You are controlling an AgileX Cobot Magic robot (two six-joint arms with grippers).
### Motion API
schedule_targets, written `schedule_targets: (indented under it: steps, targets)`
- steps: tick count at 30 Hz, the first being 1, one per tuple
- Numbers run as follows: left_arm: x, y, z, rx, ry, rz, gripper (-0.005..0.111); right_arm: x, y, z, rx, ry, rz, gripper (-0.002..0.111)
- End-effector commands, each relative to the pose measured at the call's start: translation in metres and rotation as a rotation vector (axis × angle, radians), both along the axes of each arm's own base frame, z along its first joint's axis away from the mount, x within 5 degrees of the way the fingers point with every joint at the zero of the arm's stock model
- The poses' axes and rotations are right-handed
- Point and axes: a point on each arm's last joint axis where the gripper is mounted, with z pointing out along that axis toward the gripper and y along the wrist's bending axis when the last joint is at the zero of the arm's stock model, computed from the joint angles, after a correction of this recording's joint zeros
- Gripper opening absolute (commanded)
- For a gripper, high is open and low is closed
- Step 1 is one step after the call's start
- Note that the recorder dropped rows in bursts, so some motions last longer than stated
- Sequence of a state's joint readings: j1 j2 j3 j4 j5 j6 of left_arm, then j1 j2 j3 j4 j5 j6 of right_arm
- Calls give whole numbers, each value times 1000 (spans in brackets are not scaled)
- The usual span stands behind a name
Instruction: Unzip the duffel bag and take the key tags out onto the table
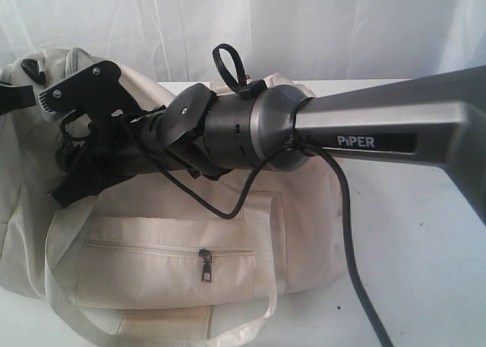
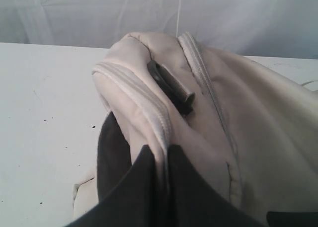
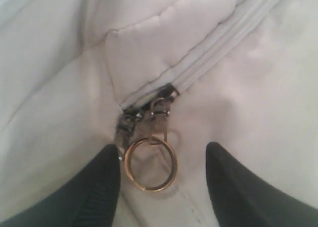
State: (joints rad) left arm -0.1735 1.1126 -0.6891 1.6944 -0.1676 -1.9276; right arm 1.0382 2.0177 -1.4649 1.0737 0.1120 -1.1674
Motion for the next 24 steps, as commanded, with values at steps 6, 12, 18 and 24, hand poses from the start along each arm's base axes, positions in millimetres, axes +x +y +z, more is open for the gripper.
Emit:
schedule_targets:
  steps: [6,12,18,24]
  targets:
    - [-1,1,11,8,-39,1,0,-2,1,-1,0,22,13,49]
    - [-1,1,11,7,-41,-1,0,0,4,-18,-31,40,11,40]
    - [-1,1,11,6,-41,-3,0,1,5,-26,-44,47,9,40]
    - [-1,1,11,6,-41,-3,0,3,5,-26,-41,35,-7,32]
